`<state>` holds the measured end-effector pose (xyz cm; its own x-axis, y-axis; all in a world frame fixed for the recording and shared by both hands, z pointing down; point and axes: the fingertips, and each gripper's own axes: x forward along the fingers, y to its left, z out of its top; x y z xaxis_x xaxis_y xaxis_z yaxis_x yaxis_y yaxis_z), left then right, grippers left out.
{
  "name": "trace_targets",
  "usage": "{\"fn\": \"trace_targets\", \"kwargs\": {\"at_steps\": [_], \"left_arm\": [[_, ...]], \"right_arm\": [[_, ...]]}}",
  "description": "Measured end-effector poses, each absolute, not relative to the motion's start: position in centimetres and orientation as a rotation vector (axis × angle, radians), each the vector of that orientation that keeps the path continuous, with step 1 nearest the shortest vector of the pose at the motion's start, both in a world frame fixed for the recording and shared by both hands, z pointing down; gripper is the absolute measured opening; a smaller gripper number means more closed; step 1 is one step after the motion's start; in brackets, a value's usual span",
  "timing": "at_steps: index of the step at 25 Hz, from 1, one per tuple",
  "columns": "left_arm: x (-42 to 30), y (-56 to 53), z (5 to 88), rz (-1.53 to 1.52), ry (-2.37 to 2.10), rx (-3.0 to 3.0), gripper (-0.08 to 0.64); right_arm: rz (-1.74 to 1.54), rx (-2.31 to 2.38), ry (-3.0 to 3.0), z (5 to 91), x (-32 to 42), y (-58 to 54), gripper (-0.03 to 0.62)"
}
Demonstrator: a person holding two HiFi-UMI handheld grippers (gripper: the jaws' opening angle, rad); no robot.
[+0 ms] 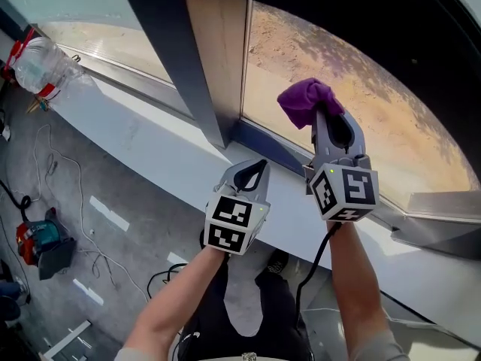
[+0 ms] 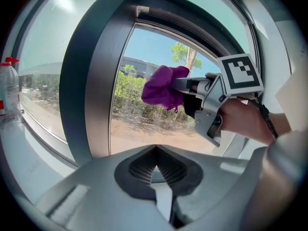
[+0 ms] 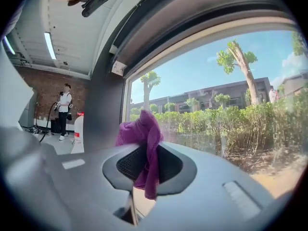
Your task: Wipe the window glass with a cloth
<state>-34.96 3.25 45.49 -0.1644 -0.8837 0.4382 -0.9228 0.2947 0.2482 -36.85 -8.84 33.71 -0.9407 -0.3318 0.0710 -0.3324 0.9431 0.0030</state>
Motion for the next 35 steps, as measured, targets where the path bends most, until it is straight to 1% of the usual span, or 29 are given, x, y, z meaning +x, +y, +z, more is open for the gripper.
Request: {"fn": "trace_targets", "kwargs": {"at_steps": [8, 15, 22, 25, 28, 35], "left_arm": [[-34.6, 4.8, 53.2, 0.179, -2.001, 1.523, 0.0], [-34.3, 5.0, 59.3, 0.172, -1.976, 1.48, 0.0], [-33.7, 5.6, 63.2, 0.195, -1.942, 1.436, 0.0], [-33.3, 5.7, 63.2, 0.204, -1.925, 1.435, 0.0], [-33.1, 5.7, 63.0, 0.224, -1.913, 1.434, 0.0], [-32.1, 5.2, 62.5, 0.251, -1.87, 1.436, 0.0]], "right_arm": [[-0.011, 0.497, -2.813, 47.3, -36.6, -9.2, 0.075], [0.0, 0.454, -2.677, 58.5, -37.2, -9.5, 0.075], [0.057, 0.42, -2.516, 66.7, -37.0, -9.7, 0.075], [0.063, 0.421, -2.434, 68.8, -36.3, -10.0, 0.075], [0.036, 0.415, -2.39, 69.0, -35.5, -10.4, 0.075], [0.014, 0.448, -2.382, 65.8, -33.8, -11.2, 0.074]]}}
